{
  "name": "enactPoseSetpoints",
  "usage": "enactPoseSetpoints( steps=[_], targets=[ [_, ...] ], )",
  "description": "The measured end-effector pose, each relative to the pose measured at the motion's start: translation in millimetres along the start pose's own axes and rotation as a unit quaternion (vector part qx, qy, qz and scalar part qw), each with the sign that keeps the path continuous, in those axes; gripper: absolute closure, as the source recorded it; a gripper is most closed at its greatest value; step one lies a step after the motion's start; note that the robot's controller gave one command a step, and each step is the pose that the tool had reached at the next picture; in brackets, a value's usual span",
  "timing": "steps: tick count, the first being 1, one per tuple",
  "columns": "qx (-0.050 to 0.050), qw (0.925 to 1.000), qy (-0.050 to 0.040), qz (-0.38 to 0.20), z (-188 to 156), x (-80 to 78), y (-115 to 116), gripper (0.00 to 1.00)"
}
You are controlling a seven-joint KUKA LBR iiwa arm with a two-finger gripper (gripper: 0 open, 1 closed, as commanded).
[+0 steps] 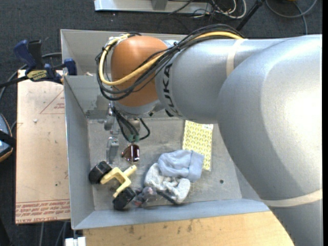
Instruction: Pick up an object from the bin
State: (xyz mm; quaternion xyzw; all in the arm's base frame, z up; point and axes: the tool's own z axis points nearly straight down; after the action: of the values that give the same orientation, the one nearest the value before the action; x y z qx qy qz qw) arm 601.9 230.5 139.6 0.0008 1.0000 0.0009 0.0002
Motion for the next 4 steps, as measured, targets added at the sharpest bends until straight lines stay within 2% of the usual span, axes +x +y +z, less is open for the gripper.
enactPoseSetpoints(
  steps=[1, 2, 3, 4],
  targets=[
    [0.000, 1.0000, 0.0000, 0.000, 0.0, 0.0, -0.1, 1.00],
    [0.000, 1.0000, 0.0000, 0.000, 0.0, -0.1, -0.1, 0.00],
    [0.000, 1.0000, 0.0000, 0.000, 0.0, -0.1, -0.1, 1.00],
    [0.000, 1.0000, 0.0000, 0.000, 0.0, -0.1, -0.1, 0.00]
  ],
)
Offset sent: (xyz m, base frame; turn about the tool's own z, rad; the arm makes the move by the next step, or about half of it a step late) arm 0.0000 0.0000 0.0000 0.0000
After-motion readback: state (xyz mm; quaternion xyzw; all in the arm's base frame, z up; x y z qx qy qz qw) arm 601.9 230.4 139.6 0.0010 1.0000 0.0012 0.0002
